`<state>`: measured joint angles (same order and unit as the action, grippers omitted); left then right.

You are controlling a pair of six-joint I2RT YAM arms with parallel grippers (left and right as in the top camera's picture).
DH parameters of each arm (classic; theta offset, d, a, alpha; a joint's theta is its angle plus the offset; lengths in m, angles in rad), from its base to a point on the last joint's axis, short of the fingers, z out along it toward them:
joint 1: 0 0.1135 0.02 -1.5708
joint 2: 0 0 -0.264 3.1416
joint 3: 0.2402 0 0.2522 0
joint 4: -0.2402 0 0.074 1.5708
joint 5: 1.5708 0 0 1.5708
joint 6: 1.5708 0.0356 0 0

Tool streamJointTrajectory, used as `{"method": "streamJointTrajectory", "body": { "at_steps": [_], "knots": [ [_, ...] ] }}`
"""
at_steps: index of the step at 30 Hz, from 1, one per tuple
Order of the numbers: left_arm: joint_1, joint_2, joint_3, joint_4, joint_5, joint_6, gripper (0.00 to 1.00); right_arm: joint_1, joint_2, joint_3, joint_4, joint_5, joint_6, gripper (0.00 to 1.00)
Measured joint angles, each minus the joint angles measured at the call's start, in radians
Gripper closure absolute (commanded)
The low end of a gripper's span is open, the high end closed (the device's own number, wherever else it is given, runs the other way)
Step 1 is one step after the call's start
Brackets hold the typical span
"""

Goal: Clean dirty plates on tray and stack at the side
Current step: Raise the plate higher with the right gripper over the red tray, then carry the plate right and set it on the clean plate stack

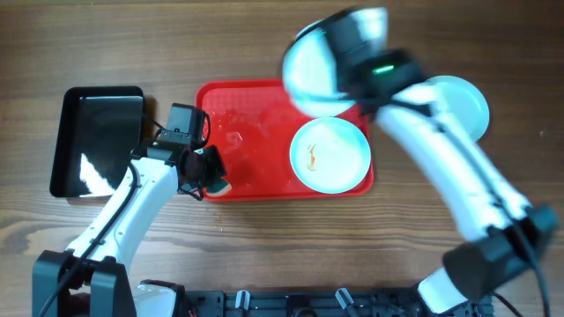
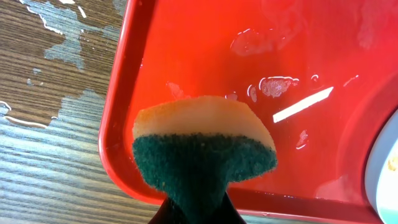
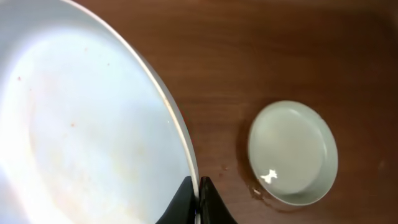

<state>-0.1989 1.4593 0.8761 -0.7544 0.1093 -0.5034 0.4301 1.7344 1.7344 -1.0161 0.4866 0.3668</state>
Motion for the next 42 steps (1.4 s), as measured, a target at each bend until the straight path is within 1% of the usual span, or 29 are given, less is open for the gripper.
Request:
{"method": "streamJointTrajectory", "body": {
  "at_steps": [3,7,11,14,16,19,23,28,33,42],
  "knots": [
    [0.0,0.0,0.0,0.0,0.0,0.0,0.96,-0.192,-0.049,0.0,-0.005,-0.146,0.007,0.96],
    [0.0,0.0,0.0,0.0,0.0,0.0,0.96,-0.45,-0.055,-0.005,-0.032,-0.331,0.011,0.96],
    [0.0,0.0,0.0,0.0,0.0,0.0,0.96,-0.671,-0.055,-0.065,-0.012,-0.467,0.015,0.96],
    [0.0,0.0,0.0,0.0,0.0,0.0,0.96,-0.78,-0.053,-0.148,0.048,-0.53,0.015,0.96],
    [0.0,0.0,0.0,0.0,0.0,0.0,0.96,-0.826,-0.051,-0.213,0.098,-0.564,0.015,0.96],
    [0.0,0.0,0.0,0.0,0.0,0.0,0.96,-0.857,-0.051,-0.31,0.184,-0.599,0.016,0.96],
    [0.0,0.0,0.0,0.0,0.0,0.0,0.96,-0.86,-0.05,-0.427,0.312,-0.608,0.019,0.96],
    [0.0,0.0,-0.001,0.0,0.0,0.0,0.96,-0.86,-0.05,-0.525,0.415,-0.607,0.019,0.96],
    [0.0,0.0,-0.001,0.0,0.0,0.0,0.96,-0.86,-0.03,-0.55,0.465,-0.597,0.019,0.96],
    [0.0,0.0,-0.001,0.0,0.0,0.0,0.96,-0.861,0.043,-0.55,0.472,-0.516,0.019,0.96]
  ]
}}
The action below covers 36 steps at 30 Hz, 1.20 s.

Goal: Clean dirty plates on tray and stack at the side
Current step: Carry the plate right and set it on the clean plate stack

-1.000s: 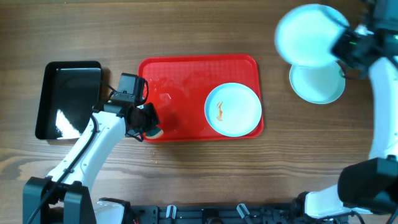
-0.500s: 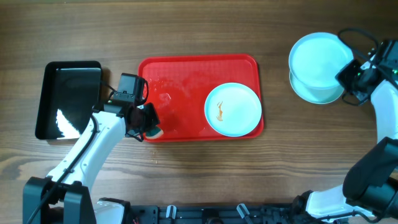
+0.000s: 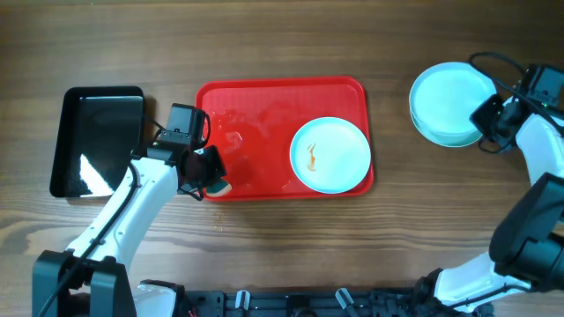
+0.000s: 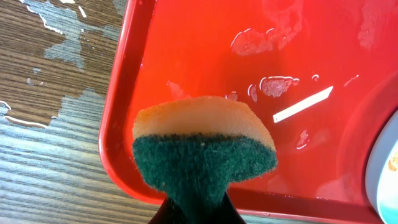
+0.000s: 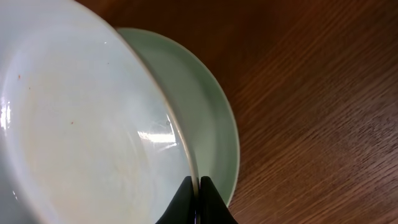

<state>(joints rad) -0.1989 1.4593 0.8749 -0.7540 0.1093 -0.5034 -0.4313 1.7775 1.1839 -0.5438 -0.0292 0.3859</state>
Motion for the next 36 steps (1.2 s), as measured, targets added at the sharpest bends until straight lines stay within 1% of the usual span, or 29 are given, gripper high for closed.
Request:
{"method": "streamJointTrajectory", "body": {
  "at_steps": [8,9,11,12,14,16,17,23,27,28,30,33,36],
  "knots": [
    [0.0,0.0,0.0,0.0,0.0,0.0,0.96,-0.002,0.057,0.0,0.018,0.012,0.003,0.94],
    [0.0,0.0,0.0,0.0,0.0,0.0,0.96,-0.002,0.057,0.0,0.023,0.012,0.003,0.88],
    [0.0,0.0,0.0,0.0,0.0,0.0,0.96,-0.002,0.057,0.0,0.026,0.012,0.002,0.59],
    [0.0,0.0,0.0,0.0,0.0,0.0,0.96,-0.002,0.057,0.0,0.027,0.012,0.003,0.51],
    [0.0,0.0,0.0,0.0,0.0,0.0,0.96,-0.002,0.057,0.0,0.03,0.012,0.008,0.41],
    [0.0,0.0,0.0,0.0,0.0,0.0,0.96,-0.002,0.057,0.0,0.029,0.011,-0.007,0.35],
    [0.0,0.0,0.0,0.0,0.0,0.0,0.96,-0.002,0.057,0.0,0.028,0.008,-0.012,0.33],
    [0.0,0.0,0.0,0.0,0.0,0.0,0.96,-0.002,0.048,0.012,-0.023,-0.086,-0.027,0.32],
    [0.0,0.0,0.0,0.0,0.0,0.0,0.96,-0.002,-0.025,0.024,-0.051,-0.15,-0.022,0.33],
    [0.0,0.0,0.0,0.0,0.0,0.0,0.96,-0.002,-0.058,0.027,-0.06,-0.158,-0.019,0.36],
    [0.0,0.0,0.0,0.0,0.0,0.0,0.96,-0.002,-0.121,0.035,-0.081,-0.173,-0.009,0.5],
    [0.0,0.0,0.0,0.004,0.0,0.0,0.96,0.002,-0.203,0.049,-0.131,-0.216,0.001,0.51],
    [0.0,0.0,0.0,0.012,0.0,0.0,0.96,0.033,-0.233,0.051,-0.193,-0.297,0.002,0.49]
  ]
}}
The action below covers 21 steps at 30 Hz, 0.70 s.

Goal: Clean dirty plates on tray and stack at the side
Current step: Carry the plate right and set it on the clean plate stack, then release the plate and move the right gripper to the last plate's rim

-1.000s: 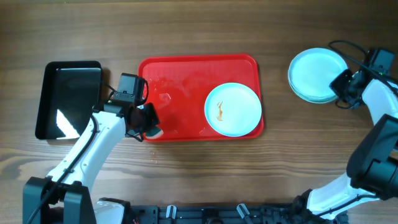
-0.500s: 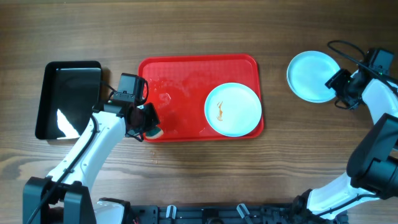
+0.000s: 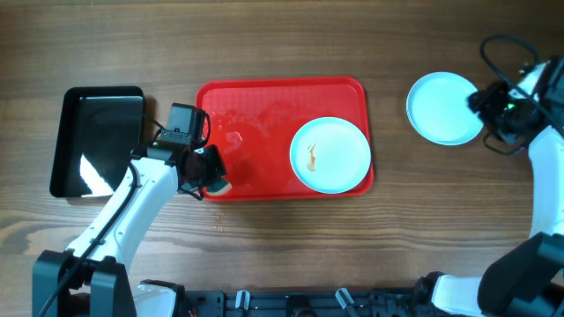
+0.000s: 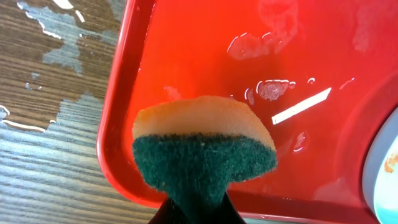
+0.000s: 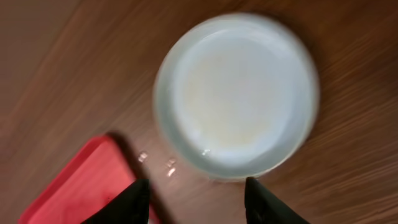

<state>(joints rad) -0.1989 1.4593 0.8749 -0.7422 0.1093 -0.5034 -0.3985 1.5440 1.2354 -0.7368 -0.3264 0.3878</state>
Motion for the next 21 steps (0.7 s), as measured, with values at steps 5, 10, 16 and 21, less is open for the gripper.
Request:
{"method": "streamJointTrajectory", "body": {
  "at_steps": [5,10,16,21],
  "knots": [
    [0.0,0.0,0.0,0.004,0.0,0.0,0.96,0.148,0.003,-0.004,-0.021,-0.109,-0.079,0.37],
    [0.0,0.0,0.0,0.01,0.0,0.0,0.96,0.35,0.014,-0.034,-0.007,-0.082,-0.109,0.36],
    [0.0,0.0,0.0,0.01,0.0,0.0,0.96,0.521,0.064,-0.05,-0.083,0.08,-0.049,0.41],
    [0.0,0.0,0.0,0.017,0.0,0.0,0.96,0.591,0.109,-0.067,-0.07,0.161,0.017,0.55]
  ]
}}
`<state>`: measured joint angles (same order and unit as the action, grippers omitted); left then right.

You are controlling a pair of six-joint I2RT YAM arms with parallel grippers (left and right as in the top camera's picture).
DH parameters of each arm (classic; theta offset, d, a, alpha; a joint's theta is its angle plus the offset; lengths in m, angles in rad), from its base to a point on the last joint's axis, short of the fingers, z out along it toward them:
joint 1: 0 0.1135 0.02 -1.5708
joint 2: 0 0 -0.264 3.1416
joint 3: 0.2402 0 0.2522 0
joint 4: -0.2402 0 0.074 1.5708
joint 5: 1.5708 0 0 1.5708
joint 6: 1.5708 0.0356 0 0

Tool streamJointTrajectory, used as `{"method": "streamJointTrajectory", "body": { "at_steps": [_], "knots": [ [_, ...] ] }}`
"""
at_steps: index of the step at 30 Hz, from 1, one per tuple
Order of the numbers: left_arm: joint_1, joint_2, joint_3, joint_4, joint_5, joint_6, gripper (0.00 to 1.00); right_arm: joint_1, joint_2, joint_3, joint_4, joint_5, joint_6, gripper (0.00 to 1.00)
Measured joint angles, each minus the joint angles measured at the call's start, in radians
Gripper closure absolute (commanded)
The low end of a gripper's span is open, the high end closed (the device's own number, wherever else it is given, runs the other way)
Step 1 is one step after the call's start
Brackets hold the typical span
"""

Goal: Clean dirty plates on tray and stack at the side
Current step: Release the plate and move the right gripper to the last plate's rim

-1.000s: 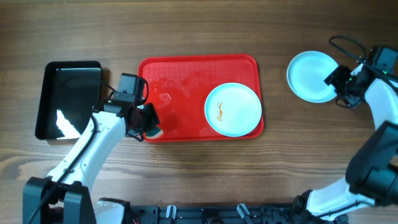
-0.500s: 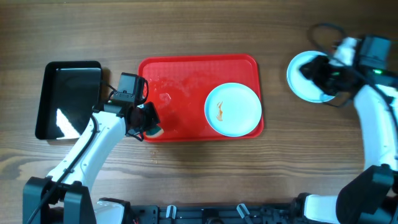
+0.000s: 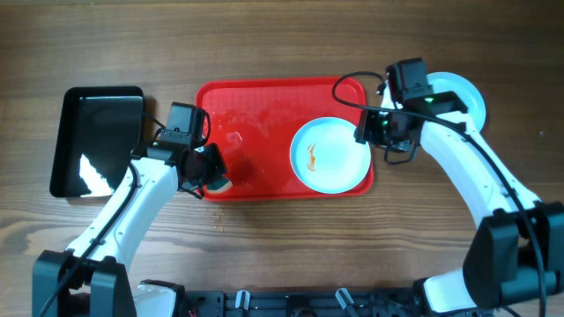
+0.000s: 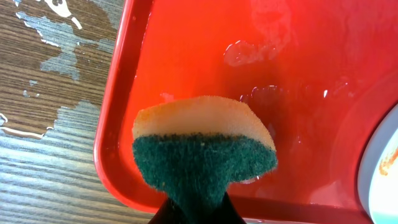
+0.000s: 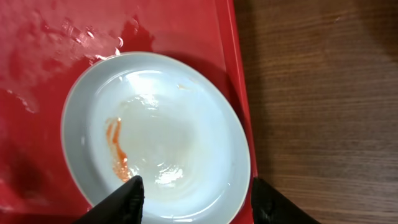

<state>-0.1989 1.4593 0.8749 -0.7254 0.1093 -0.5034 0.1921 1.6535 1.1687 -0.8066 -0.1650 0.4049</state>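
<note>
A pale blue plate [image 3: 330, 155] with an orange smear lies at the right end of the red tray [image 3: 256, 106]; the right wrist view shows the same plate [image 5: 155, 137]. My right gripper [image 5: 196, 202] stands open above the plate's right rim, seen from overhead as the right gripper [image 3: 381, 132]. Stacked clean plates [image 3: 463, 95] sit on the table to the right, partly hidden by the arm. My left gripper [image 4: 199, 214] is shut on an orange and green sponge [image 4: 202, 149] over the tray's near left corner, also seen as the sponge [image 3: 216, 183].
A black bin [image 3: 95, 139] stands left of the tray. Water patches lie on the wood [image 4: 43, 74] beside the tray's left edge and on the tray floor [image 4: 261, 50].
My right gripper, open, has moved from beside the stack at the right to above the smeared plate's right rim. The left gripper with the sponge has barely shifted.
My right gripper first held a plate high above the tray, then held it over the plate on the table at the right. Then it was open and clear of the stack. Now it stands over the smeared plate. The left gripper kept the sponge at the tray's corner throughout.
</note>
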Motion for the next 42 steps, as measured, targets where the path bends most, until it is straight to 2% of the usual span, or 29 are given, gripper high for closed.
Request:
{"method": "streamJointTrajectory", "body": {
  "at_steps": [2,7,11,23,30,42],
  "knots": [
    [0.0,0.0,0.0,0.001,0.0,0.0,0.96,0.011,0.024,-0.013,0.013,0.013,0.022,0.6],
    [0.0,0.0,0.0,0.001,0.0,0.0,0.96,0.019,0.08,-0.053,0.036,0.032,0.064,0.62],
    [0.0,0.0,0.0,0.001,0.0,0.0,0.96,0.019,0.11,-0.056,0.049,0.04,0.075,0.67],
    [0.0,0.0,0.0,0.001,0.0,0.0,0.96,0.019,0.115,-0.056,0.03,0.11,0.081,0.64],
    [0.0,0.0,0.0,0.001,0.0,0.0,0.96,0.019,0.115,-0.056,0.03,0.144,0.064,0.7],
    [0.0,0.0,0.0,0.001,0.0,0.0,0.96,0.019,0.115,-0.056,0.043,0.113,0.016,0.72]
  ]
}}
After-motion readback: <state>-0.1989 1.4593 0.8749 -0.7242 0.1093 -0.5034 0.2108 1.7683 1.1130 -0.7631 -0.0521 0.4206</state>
